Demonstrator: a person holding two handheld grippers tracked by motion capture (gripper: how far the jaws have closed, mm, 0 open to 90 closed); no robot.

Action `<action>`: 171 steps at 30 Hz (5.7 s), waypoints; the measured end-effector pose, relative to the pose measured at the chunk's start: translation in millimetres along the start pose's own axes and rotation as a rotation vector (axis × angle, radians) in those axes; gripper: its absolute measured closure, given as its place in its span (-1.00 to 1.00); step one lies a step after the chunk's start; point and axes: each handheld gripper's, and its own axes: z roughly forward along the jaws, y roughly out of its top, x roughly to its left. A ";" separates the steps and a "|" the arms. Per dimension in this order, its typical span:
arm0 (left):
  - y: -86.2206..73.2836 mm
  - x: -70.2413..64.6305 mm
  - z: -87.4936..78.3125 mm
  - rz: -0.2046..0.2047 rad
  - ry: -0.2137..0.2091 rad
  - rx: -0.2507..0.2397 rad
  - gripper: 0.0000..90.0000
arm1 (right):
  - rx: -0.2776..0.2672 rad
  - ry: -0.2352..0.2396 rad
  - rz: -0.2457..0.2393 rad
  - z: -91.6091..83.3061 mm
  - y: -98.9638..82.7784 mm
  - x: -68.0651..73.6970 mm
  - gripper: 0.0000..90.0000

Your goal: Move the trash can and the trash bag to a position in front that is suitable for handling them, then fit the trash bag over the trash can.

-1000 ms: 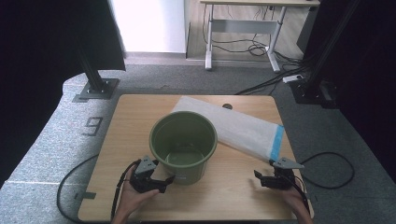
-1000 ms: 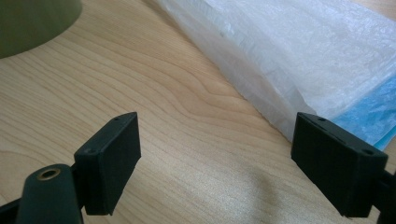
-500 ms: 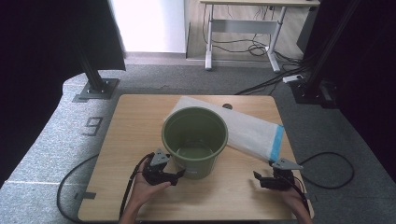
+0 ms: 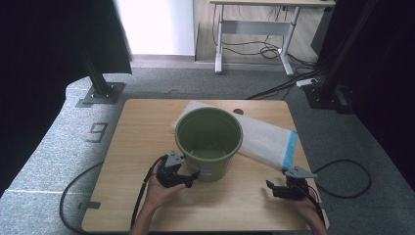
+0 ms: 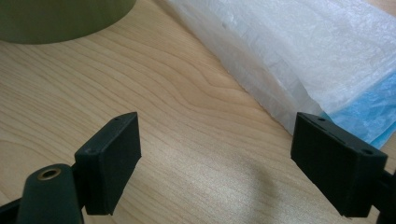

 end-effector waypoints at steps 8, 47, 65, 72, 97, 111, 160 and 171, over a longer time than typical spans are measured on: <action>3.6 9.8 6.2 -0.052 0.023 -0.009 -0.72 | 0.005 -0.004 0.000 -0.2 -0.6 0.3 -0.66; -49.1 37.8 -40.8 -0.095 0.119 0.060 -0.69 | 0.049 -0.077 -0.026 51.2 58.7 -4.2 -0.62; -67.5 46.9 -48.2 -0.111 0.161 0.099 -0.69 | 0.102 -0.114 -0.003 98.9 61.9 -10.7 -0.17; -82.0 50.6 -43.9 -0.138 0.177 0.130 -0.69 | 0.087 -0.055 0.045 98.1 60.5 -15.4 0.67; -91.7 53.0 -44.5 -0.122 0.187 0.166 -0.68 | 0.034 -0.200 -0.041 19.5 25.5 30.3 0.05; -90.6 53.4 -41.7 -0.137 0.183 0.163 -0.68 | -0.071 0.009 -0.012 92.7 79.1 34.3 0.03; -84.3 69.4 -41.6 -0.219 0.137 0.095 -0.63 | 0.010 -0.007 -0.025 96.4 83.9 53.6 -0.19; -90.1 69.0 -51.1 -0.232 0.169 0.098 -0.63 | 0.087 -0.012 -0.073 121.6 80.8 58.4 0.32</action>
